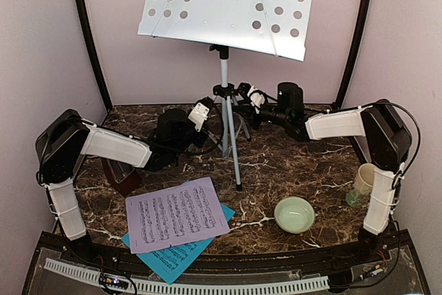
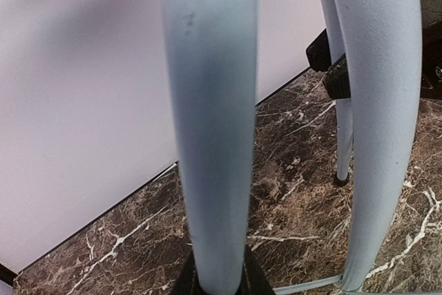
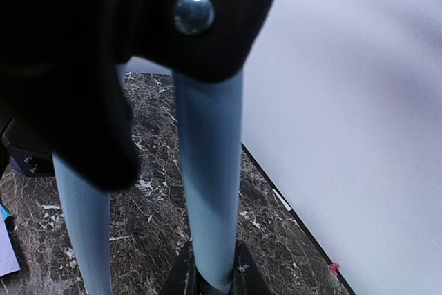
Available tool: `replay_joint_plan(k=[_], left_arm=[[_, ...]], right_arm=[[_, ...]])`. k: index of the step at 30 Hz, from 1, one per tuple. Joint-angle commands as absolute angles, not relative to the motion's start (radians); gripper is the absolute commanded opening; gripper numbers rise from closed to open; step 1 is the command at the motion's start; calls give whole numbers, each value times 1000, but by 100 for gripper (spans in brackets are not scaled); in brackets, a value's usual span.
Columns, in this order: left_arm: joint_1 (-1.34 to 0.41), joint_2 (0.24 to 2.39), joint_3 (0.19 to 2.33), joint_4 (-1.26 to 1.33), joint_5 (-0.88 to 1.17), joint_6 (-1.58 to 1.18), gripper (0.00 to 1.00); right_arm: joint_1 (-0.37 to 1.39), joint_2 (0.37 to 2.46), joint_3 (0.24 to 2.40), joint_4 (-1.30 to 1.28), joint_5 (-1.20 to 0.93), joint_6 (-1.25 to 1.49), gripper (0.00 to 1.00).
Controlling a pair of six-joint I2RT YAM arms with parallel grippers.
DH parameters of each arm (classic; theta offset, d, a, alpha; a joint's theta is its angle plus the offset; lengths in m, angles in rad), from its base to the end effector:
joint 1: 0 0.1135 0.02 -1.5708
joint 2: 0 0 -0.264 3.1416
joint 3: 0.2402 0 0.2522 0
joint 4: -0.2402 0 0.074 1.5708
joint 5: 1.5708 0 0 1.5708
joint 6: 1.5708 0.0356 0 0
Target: Set up the instrument practice props
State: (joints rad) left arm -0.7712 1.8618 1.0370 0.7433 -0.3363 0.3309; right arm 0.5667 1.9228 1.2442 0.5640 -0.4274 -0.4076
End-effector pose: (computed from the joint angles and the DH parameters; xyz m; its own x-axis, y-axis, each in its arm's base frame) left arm 0.3046 -0.2797 0.2185 0.0819 0.3481 -0.9339 0.4182 0.8386 0.3492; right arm 0.3676 0.2514 0.2421 0.2428 -0.2731 -0.9308 -0.8057 0.4776 -0.3503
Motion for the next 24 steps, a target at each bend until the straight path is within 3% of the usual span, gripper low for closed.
replay_joint_plan(k=[1,24], left_arm=[[-759,1814,989,658,-344,414,0],[-672,1815,953,707,-397,533,0]], right_arm=[[496,1907,1304,538,-363,-442,0],[439,1981,1562,325,-426,-550,0]])
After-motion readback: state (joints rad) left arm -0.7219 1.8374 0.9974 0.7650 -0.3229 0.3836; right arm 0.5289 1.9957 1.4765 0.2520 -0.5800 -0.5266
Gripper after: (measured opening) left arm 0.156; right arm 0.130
